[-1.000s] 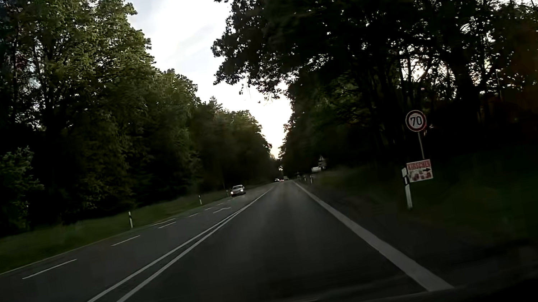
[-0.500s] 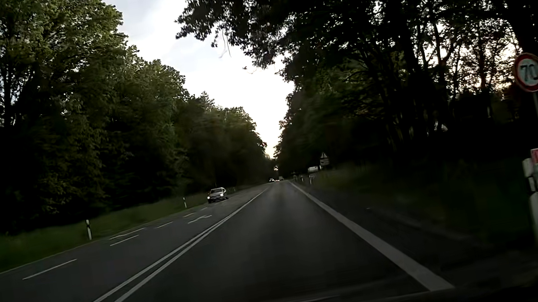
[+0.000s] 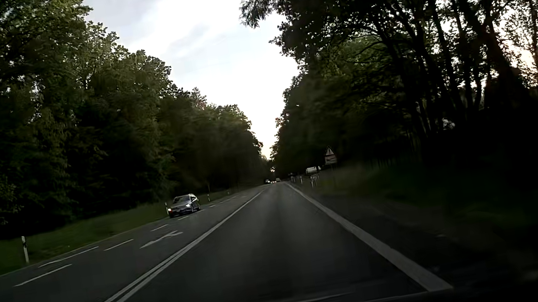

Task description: Follow the waypoints while adhering to traffic rules and regulations

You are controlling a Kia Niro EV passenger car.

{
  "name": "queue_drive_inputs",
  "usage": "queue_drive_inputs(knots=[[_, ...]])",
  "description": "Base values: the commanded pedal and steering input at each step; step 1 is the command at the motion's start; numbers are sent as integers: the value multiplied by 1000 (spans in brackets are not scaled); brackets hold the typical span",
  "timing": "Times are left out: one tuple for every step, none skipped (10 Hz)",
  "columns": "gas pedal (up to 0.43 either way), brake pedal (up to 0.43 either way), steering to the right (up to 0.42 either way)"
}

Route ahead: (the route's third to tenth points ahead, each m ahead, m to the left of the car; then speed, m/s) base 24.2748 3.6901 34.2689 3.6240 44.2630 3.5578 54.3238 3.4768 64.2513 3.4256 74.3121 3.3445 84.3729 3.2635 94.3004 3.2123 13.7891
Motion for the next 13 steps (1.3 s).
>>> queue_drive_inputs(knots=[[268,0,0],[268,0,0],[268,0,0],[268,0,0],[268,0,0],[268,0,0],[268,0,0],[268,0,0],[268,0,0],[268,0,0],[260,0,0],[248,0,-2],[240,0,-3]])
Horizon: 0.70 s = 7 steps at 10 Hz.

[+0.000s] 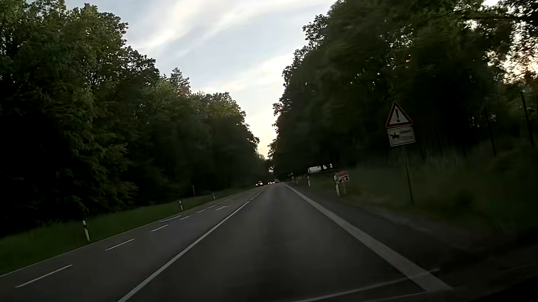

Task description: Follow the waypoints while adhering to traffic rules and regulations

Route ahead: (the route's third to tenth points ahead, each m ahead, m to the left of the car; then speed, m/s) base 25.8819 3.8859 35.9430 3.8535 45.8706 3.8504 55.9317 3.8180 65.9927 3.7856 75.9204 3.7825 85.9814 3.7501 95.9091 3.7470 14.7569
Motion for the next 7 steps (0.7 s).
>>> queue_drive_inputs(knots=[[228,0,-3],[228,0,-3],[228,0,-3],[228,0,-3],[228,0,-3],[228,0,-3],[228,0,-3]])
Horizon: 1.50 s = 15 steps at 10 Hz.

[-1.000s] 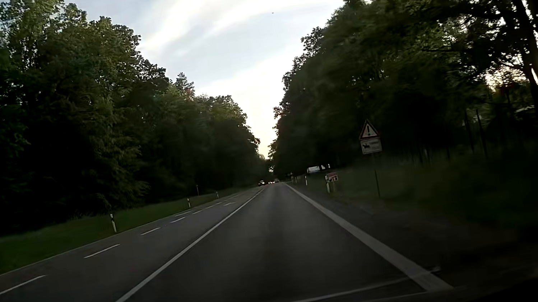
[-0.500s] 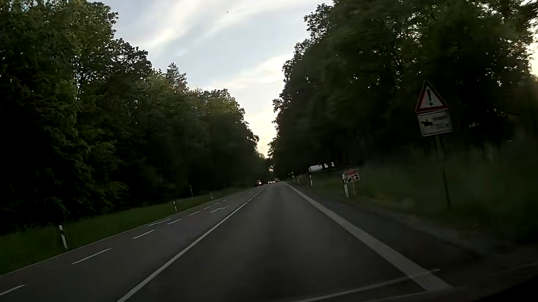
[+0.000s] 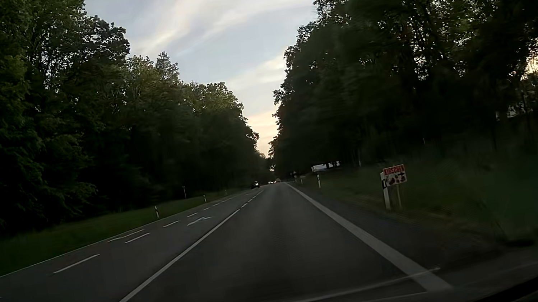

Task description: Follow the waypoints while adhering to traffic rules and regulations

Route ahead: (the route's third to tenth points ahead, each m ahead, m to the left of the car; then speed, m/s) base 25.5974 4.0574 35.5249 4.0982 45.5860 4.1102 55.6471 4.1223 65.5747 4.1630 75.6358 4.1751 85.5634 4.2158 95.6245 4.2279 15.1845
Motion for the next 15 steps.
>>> queue_drive_inputs(knots=[[228,0,-3],[220,0,-3],[220,0,-3],[220,0,-3],[220,0,-3],[220,0,-3],[220,0,-2],[220,0,-2],[220,0,-2],[220,0,-2],[220,0,-2],[220,0,-2],[220,0,-1],[220,0,-1],[220,0,-1]])
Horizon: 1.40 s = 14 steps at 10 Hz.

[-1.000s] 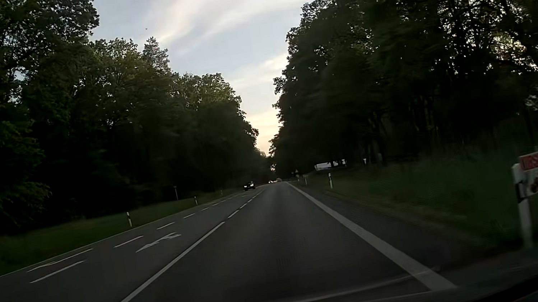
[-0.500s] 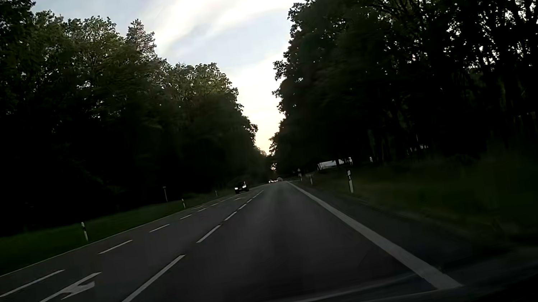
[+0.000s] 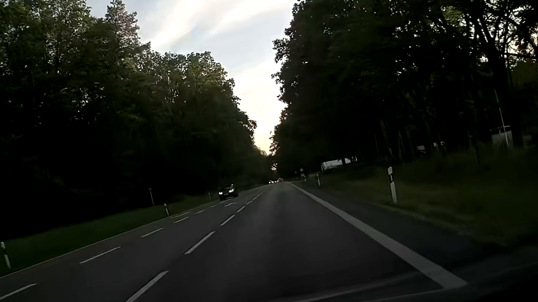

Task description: Follow the waypoints while adhering to traffic rules and regulations

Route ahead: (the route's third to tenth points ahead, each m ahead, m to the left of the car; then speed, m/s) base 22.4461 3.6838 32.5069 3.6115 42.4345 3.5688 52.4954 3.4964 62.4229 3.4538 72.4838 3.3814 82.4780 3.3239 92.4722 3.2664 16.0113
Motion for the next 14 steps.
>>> queue_drive_inputs(knots=[[220,0,-1],[220,0,0],[220,0,0],[220,0,0],[220,0,1],[220,0,1],[220,0,1],[220,0,1],[220,0,1],[220,0,1],[220,0,1],[220,0,1],[220,0,1],[220,0,1]])
